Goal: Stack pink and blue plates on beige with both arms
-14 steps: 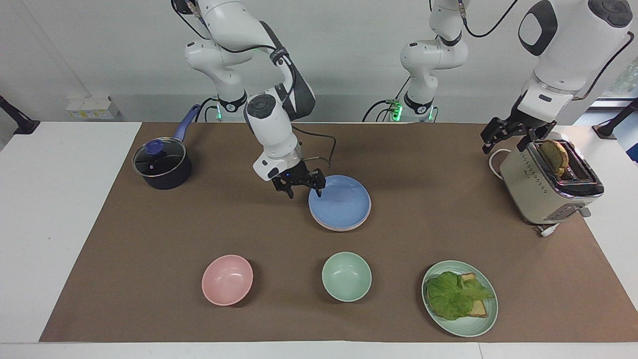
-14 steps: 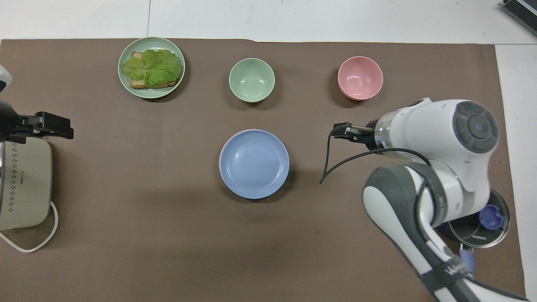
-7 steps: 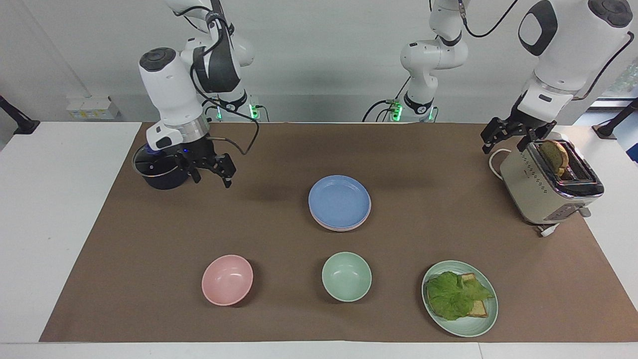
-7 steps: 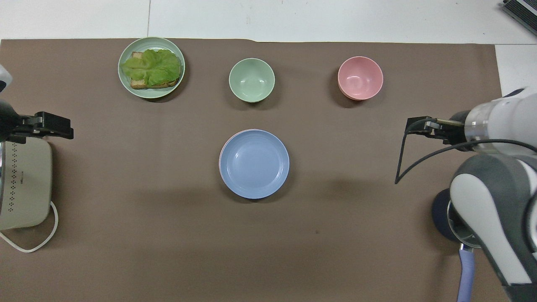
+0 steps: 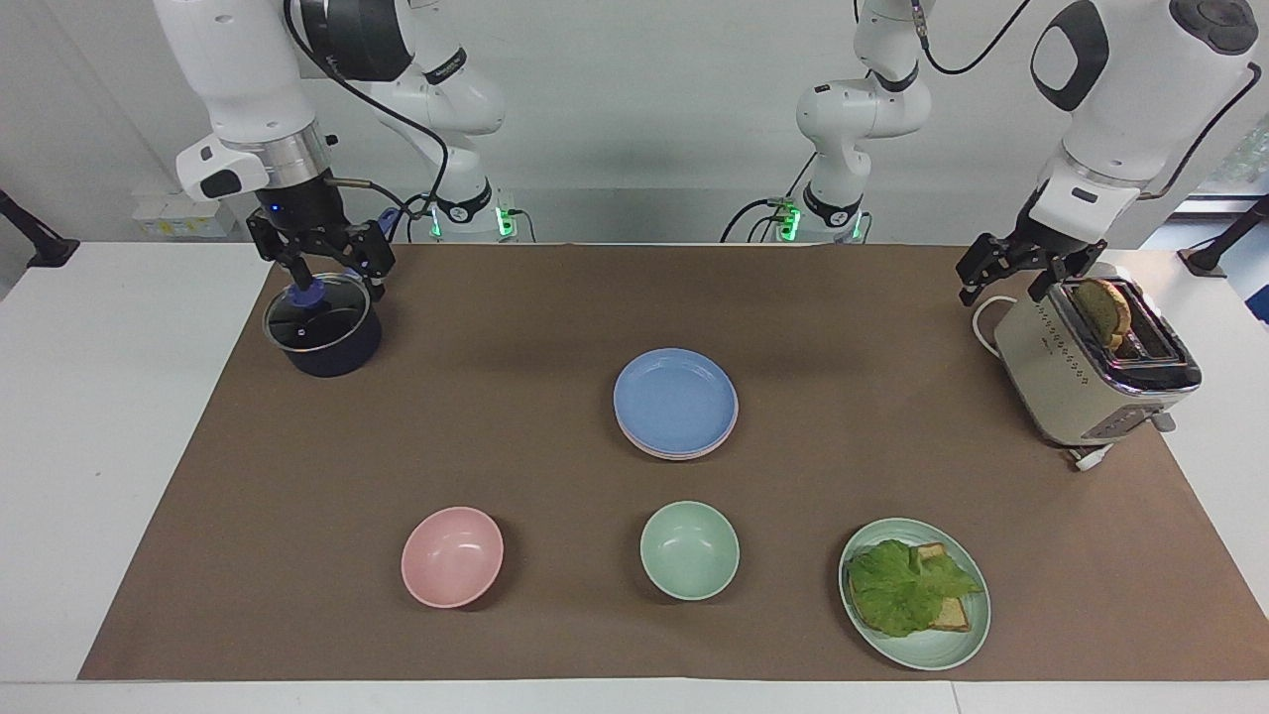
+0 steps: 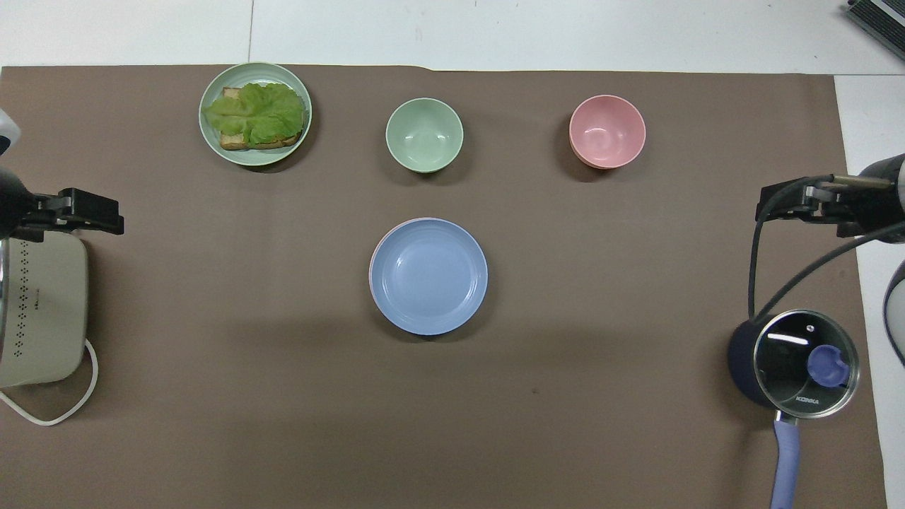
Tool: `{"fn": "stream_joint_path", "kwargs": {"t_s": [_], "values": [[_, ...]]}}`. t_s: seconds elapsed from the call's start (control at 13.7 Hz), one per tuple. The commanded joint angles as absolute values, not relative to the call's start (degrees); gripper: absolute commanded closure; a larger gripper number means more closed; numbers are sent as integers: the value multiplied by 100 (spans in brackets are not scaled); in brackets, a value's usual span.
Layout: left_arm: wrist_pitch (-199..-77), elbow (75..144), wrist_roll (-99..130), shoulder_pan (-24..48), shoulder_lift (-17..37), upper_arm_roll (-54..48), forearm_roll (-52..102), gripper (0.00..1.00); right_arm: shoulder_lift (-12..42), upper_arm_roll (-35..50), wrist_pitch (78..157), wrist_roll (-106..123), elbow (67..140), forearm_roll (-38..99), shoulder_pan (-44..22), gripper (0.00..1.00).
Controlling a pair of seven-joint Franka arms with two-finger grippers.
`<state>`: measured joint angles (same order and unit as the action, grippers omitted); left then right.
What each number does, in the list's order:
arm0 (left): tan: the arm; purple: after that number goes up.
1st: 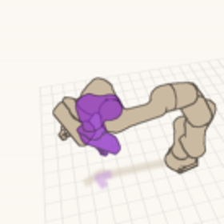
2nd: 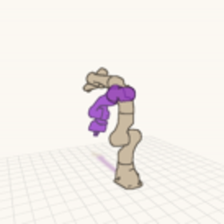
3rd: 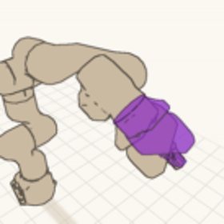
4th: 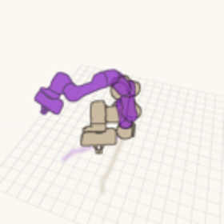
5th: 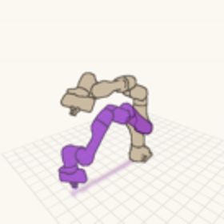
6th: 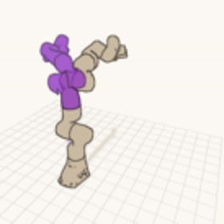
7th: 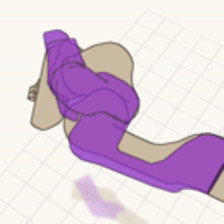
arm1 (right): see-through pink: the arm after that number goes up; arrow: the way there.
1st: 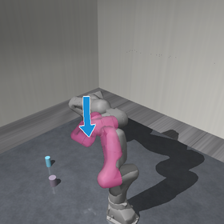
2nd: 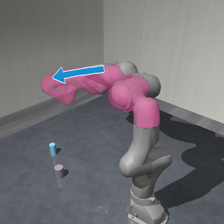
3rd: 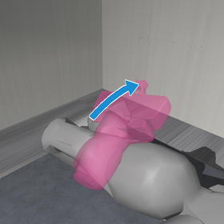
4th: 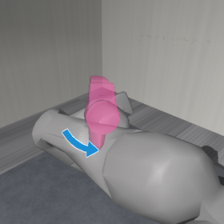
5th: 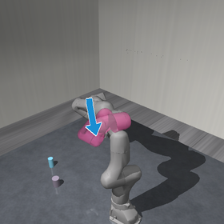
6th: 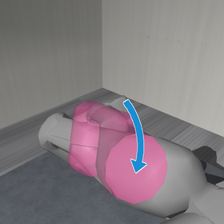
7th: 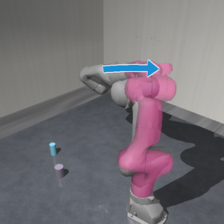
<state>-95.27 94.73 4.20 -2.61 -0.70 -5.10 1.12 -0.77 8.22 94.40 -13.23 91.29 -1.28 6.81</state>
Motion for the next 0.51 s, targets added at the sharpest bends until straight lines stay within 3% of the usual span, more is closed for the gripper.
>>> {"fn": "stream_joint_path", "kwargs": {"t_s": [0.0, 0.44], "values": [[-9606, 9598, 404, -272, -193, -510, 0, 0, 316, 879, 8843, -1274, 8386, -273, 677, 0], [-9606, 9598, 404, -272, -193, -510, -9, 0, 343, 897, 8613, -1257, 8270, -167, 668, 0]]}}
